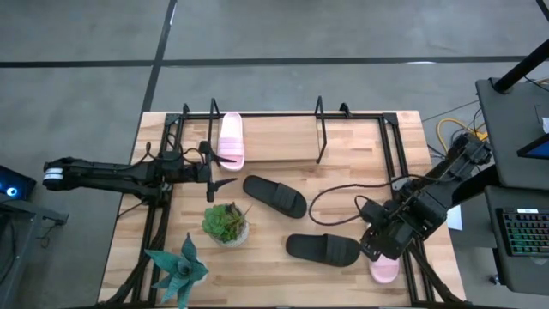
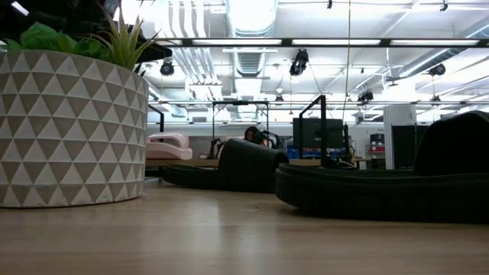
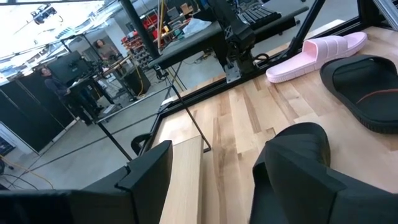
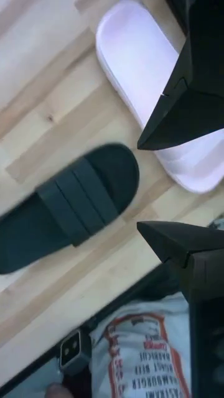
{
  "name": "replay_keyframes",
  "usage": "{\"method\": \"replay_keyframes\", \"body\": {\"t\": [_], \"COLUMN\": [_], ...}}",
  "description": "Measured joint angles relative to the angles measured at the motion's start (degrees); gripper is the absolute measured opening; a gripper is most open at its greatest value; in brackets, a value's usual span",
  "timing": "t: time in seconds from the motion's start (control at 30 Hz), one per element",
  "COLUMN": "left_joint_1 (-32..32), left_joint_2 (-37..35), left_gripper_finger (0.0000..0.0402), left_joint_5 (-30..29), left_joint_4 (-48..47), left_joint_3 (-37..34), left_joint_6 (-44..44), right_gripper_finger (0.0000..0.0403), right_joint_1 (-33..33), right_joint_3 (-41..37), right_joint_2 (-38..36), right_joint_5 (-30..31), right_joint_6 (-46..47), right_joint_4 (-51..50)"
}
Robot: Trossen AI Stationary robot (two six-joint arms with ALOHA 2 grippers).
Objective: Pick and place slides into the shelf
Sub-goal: Put the bottom pink slide on the shelf
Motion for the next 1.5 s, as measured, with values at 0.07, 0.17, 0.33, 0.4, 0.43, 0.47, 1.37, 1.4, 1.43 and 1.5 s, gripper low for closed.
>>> {"method": "replay_keyframes", "body": {"t": [0.07,0.17,0.33,0.4,0.43,0.47,1.37,1.4,1.43,1.5], "left_joint_1": [0.0,0.02,0.01,0.0,0.0,0.0,0.02,0.02,0.02,0.02], "left_joint_2": [0.07,-0.04,0.28,0.72,0.95,1.2,4.93,5.14,5.19,5.21], "left_gripper_finger": [0.0238,0.0238,0.0238,0.0238,0.0238,0.0238,0.0238,0.0238,0.0238,0.0238], "left_joint_5": [0.0,0.0,0.0,0.02,0.0,0.02,-0.31,-0.33,-0.33,-0.35], "left_joint_4": [-0.05,0.04,0.79,0.95,1.02,0.9,4.4,4.6,4.56,4.53], "left_joint_3": [0.0,0.0,0.0,0.0,0.0,0.0,0.04,0.04,0.04,0.04], "left_joint_6": [0.0,0.0,-0.11,-0.13,-0.13,-0.11,1.75,1.75,1.75,1.75], "right_gripper_finger": [0.0187,0.0187,0.0187,0.0187,0.0187,0.0187,0.0246,0.0246,0.0246,0.0246], "right_joint_1": [1.25,3.13,4.5,4.36,4.15,3.89,-8.13,-8.12,-8.08,-8.07], "right_joint_3": [0.0,-0.28,-1.7,-2.14,-2.28,-2.38,-30.59,-31.96,-33.25,-35.29], "right_joint_2": [0.73,2.33,6.17,7.43,8.05,8.55,-10.9,-11.67,-12.37,-13.58], "right_joint_5": [0.0,0.41,-0.26,-3.3,-4.92,-6.67,-25.89,-25.92,-26.01,-26.36], "right_joint_6": [0.91,0.95,0.96,1.14,1.97,3.03,4.58,3.64,2.75,0.6], "right_joint_4": [0.56,0.42,-1.06,-1.07,-1.09,-1.16,18.97,20.68,22.13,23.62]}}
